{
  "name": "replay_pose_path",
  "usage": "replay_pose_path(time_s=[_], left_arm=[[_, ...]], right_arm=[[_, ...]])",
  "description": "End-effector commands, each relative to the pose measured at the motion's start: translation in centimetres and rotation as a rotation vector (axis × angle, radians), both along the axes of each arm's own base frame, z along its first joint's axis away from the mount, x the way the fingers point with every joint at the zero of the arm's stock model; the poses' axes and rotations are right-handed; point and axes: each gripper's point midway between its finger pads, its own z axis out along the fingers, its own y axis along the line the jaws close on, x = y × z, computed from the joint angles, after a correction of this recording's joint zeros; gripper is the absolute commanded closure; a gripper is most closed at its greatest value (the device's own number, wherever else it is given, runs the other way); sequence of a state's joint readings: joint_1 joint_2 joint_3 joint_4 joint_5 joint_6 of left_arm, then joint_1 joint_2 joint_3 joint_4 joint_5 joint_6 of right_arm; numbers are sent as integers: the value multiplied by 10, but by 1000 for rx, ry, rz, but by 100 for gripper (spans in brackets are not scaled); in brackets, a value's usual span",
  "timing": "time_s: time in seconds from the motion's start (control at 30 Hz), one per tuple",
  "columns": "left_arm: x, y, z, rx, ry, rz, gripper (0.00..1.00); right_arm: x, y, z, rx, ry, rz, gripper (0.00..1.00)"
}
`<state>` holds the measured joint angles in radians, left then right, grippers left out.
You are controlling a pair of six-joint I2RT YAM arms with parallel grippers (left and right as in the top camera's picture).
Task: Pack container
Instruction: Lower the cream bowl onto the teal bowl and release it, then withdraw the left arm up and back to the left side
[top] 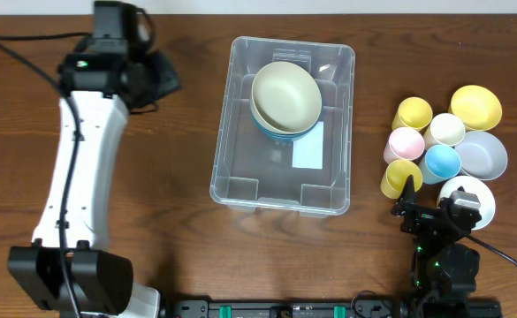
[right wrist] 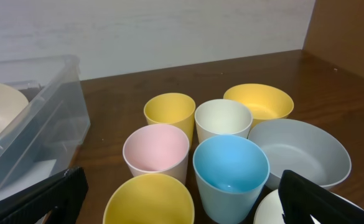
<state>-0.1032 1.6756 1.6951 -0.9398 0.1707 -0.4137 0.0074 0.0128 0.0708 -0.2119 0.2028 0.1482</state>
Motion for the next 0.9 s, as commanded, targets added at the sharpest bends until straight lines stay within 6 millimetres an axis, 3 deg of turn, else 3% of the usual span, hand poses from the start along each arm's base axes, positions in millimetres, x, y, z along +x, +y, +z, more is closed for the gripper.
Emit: replay_pose_path(time_s=[0.0, 0.13, 0.4, 0.67, 0.73, 0.83, 0.87], left_arm=[[-3, -44, 1, -19, -14, -124, 58], [-2, -72, -12, 87, -22, -168, 57], [2, -140, -77, 142, 55, -297, 56], [14, -150, -122, 164, 104, -307, 57], [14, -150, -125, 166, 109, -307, 66], [14, -150, -124, 165, 107, -307, 90], [14, -150, -123, 164, 106, -307, 91]], right_arm=[[-1, -3, -1, -8, 4, -14, 1], [-1, -3, -1, -9, 4, -14, 1], [-1, -3, -1, -8, 4, -14, 1], [-1, -3, -1, -8, 4, -14, 1], [-1, -3, -1, -8, 4, -14, 1], [-1, -3, -1, -8, 4, -14, 1], [-1, -3, -1, -8, 4, -14, 1]])
